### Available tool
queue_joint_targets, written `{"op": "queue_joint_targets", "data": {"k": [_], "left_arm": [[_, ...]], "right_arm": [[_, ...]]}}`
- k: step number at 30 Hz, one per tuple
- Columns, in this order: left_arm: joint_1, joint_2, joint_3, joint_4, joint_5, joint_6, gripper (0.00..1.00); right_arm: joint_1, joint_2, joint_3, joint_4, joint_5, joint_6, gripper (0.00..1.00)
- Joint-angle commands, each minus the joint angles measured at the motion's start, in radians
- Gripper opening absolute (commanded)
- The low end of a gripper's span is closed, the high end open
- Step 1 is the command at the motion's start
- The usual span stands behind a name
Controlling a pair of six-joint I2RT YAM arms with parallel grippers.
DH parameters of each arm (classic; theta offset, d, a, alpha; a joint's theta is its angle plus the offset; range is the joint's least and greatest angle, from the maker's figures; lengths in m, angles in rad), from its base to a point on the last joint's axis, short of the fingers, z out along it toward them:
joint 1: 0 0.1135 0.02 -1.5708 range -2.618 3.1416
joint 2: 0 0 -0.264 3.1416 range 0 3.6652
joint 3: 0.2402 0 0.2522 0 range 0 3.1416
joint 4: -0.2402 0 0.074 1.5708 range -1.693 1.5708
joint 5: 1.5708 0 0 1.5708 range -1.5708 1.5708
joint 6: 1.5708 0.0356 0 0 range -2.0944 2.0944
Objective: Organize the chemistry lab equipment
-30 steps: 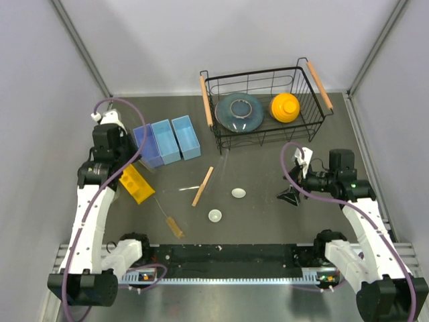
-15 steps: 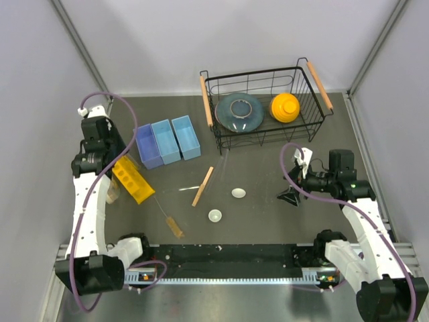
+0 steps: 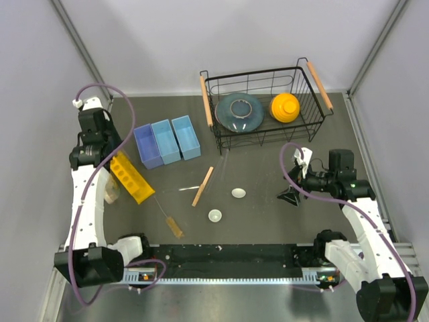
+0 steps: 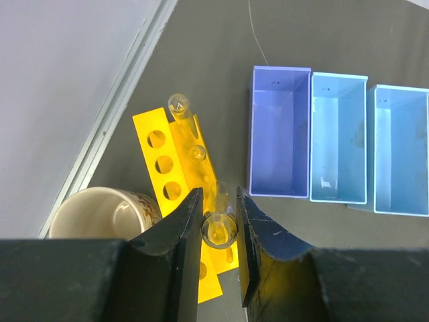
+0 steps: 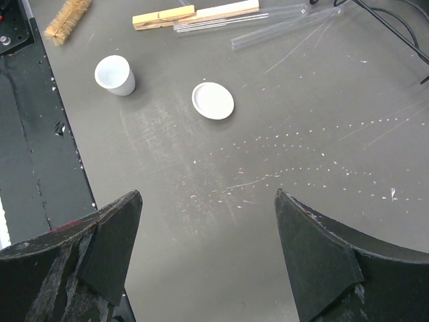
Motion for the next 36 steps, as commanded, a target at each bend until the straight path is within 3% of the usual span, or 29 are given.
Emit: {"op": "queue_joint_targets", "data": {"k": [1, 36], "left_arm": [[0.006, 0.023, 0.041, 0.050, -0.052, 0.024, 0.12], [0.021, 0.107, -0.051, 0.131, -0.066, 0.030, 0.14]], "right_arm": [[-0.006, 0.003, 0.000, 0.021, -0.018, -0.022, 0.81], [-0.007, -0.003, -0.002, 0.020, -0.021, -0.025, 0.82]]}}
